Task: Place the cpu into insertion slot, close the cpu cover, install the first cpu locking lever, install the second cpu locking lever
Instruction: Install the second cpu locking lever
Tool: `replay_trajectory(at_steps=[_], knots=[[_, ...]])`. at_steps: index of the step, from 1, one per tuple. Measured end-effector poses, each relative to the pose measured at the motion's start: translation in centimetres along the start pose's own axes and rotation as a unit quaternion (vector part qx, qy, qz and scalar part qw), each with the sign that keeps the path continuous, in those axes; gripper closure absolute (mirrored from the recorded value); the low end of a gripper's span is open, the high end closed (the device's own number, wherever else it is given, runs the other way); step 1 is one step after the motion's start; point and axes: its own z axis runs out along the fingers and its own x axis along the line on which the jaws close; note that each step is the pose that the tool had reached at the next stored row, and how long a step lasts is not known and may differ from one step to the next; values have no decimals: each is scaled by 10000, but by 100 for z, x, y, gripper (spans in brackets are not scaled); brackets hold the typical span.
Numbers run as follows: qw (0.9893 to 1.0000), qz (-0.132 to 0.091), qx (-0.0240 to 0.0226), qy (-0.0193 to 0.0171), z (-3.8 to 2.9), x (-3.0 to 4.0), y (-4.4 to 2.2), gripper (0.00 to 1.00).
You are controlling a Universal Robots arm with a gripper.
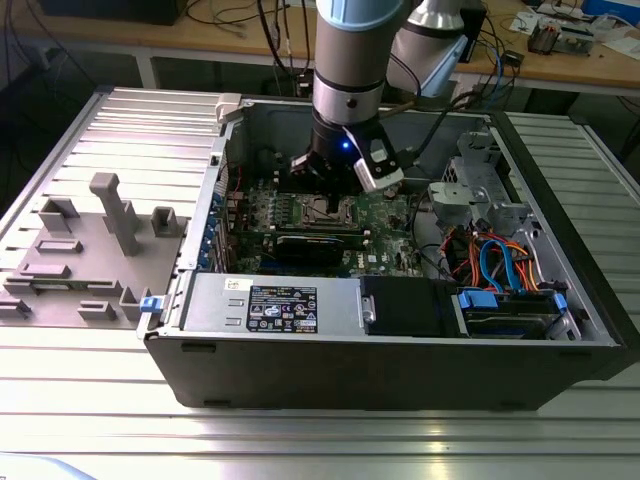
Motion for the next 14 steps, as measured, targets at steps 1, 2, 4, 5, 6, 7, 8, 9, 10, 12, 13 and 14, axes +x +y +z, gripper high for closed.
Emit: replay_trajectory(at_steps=[1, 2, 4, 5, 6, 7, 8, 9, 10, 12, 13, 14], knots=[[10000, -4, 0, 3, 5, 31, -1, 89], [10000, -7, 1, 5, 8, 50, -2, 89], [10000, -13, 0, 13, 20, 87, -7, 89], [10000, -14, 0, 17, 25, 99, -9, 89], [10000, -17, 0, 23, 40, 128, -11, 89], [10000, -20, 0, 29, 63, 154, -13, 89], [10000, -22, -1, 34, 79, 172, -14, 89], [10000, -24, -2, 38, 90, 183, -15, 89], [10000, -27, -9, 48, 103, 193, -24, 89], [10000, -28, -45, 60, 116, 201, -52, 89], [9999, -27, -85, 68, 121, 203, -70, 89], [9999, -25, -141, 78, 125, 204, -83, 89]])
